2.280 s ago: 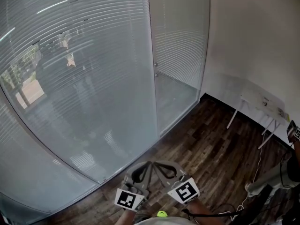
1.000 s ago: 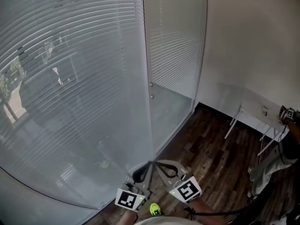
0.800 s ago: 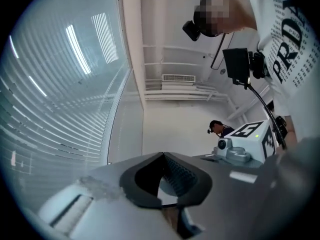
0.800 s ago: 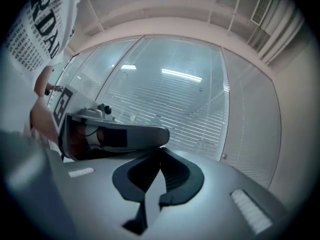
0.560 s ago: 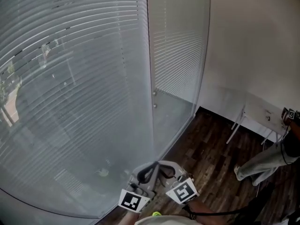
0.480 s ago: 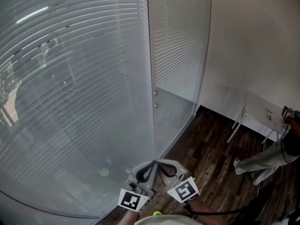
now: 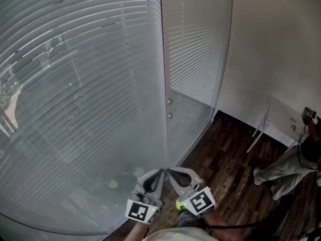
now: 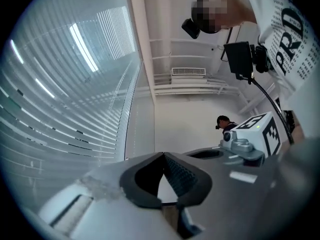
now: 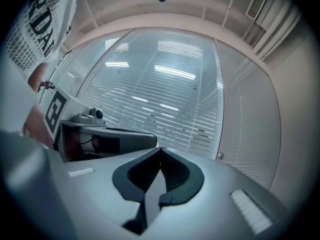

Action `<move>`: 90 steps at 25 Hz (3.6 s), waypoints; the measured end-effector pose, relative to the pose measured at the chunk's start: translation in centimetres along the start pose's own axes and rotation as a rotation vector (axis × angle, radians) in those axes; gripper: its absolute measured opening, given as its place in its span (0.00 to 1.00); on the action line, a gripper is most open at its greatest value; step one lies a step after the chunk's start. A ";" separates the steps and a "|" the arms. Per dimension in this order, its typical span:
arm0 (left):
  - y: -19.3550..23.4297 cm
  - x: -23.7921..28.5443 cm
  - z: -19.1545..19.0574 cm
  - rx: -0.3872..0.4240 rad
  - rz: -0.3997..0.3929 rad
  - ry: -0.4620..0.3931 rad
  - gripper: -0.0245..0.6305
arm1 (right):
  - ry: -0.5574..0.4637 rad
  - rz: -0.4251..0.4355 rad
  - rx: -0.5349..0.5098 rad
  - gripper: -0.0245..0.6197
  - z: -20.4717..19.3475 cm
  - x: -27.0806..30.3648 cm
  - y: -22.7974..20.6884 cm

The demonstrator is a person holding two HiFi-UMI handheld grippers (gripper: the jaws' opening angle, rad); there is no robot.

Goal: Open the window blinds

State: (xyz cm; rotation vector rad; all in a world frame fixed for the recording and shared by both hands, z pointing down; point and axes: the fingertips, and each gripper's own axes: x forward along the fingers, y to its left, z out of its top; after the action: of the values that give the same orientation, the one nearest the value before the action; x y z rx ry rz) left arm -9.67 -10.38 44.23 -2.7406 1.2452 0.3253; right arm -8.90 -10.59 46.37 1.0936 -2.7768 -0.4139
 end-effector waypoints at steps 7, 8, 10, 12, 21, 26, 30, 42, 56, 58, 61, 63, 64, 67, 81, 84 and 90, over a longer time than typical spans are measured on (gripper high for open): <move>2.6 4.4 -1.6 0.064 0.006 0.049 0.02 | -0.023 0.031 0.012 0.05 -0.7 3.0 -4.9; 2.7 4.7 -1.7 0.067 0.015 0.052 0.02 | -0.024 0.038 0.006 0.05 -0.8 3.0 -5.1; 2.9 5.5 -2.0 0.070 0.028 0.057 0.02 | -0.030 0.050 0.000 0.05 -1.2 3.2 -5.9; 3.2 6.7 -2.6 0.067 0.037 0.055 0.02 | -0.036 0.065 -0.005 0.05 -1.7 3.6 -7.1; 5.2 12.7 -4.9 0.049 0.106 0.052 0.02 | -0.040 0.138 0.002 0.05 -4.1 6.2 -13.0; 5.5 14.8 -6.1 0.072 0.156 0.078 0.02 | -0.058 0.175 -0.004 0.05 -5.4 6.4 -14.9; 7.3 17.2 -6.1 0.061 0.170 0.064 0.02 | -0.052 0.201 -0.014 0.05 -5.8 8.4 -17.1; 8.6 19.6 -8.3 0.075 0.136 0.078 0.02 | -0.050 0.176 -0.031 0.05 -7.5 10.1 -19.6; 13.6 20.8 -11.1 -0.011 0.160 0.072 0.02 | 0.000 0.080 -0.136 0.16 -10.4 16.7 -24.4; 14.3 20.5 -11.0 -0.013 0.172 0.070 0.02 | -0.005 0.072 -0.163 0.20 -10.7 17.6 -24.6; 14.9 20.4 -10.6 -0.005 0.175 0.063 0.02 | 0.016 0.065 -0.286 0.26 -11.0 18.5 -24.8; 15.1 20.4 -10.7 0.006 0.168 0.071 0.02 | 0.032 0.054 -0.350 0.26 -10.9 18.9 -25.1; 15.2 20.4 -10.7 0.005 0.167 0.072 0.02 | 0.037 0.051 -0.373 0.26 -10.9 19.1 -25.2; 15.4 20.5 -10.9 0.002 0.168 0.072 0.02 | 0.059 0.059 -0.449 0.27 -11.4 19.7 -25.5; 15.9 21.0 -11.4 0.006 0.194 0.076 0.02 | 0.077 0.071 -0.533 0.23 -11.9 20.4 -25.7; 15.9 20.9 -11.3 0.010 0.199 0.073 0.02 | 0.075 0.071 -0.521 0.25 -11.8 20.3 -25.7; 15.8 21.0 -11.3 0.013 0.197 0.076 0.02 | 0.070 0.074 -0.451 0.24 -11.8 20.4 -25.8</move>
State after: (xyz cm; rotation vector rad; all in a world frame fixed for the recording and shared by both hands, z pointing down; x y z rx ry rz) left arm -6.54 -38.25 49.88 -2.6473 1.5350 0.2313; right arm -4.48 -45.03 50.32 0.8732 -2.4736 -0.9160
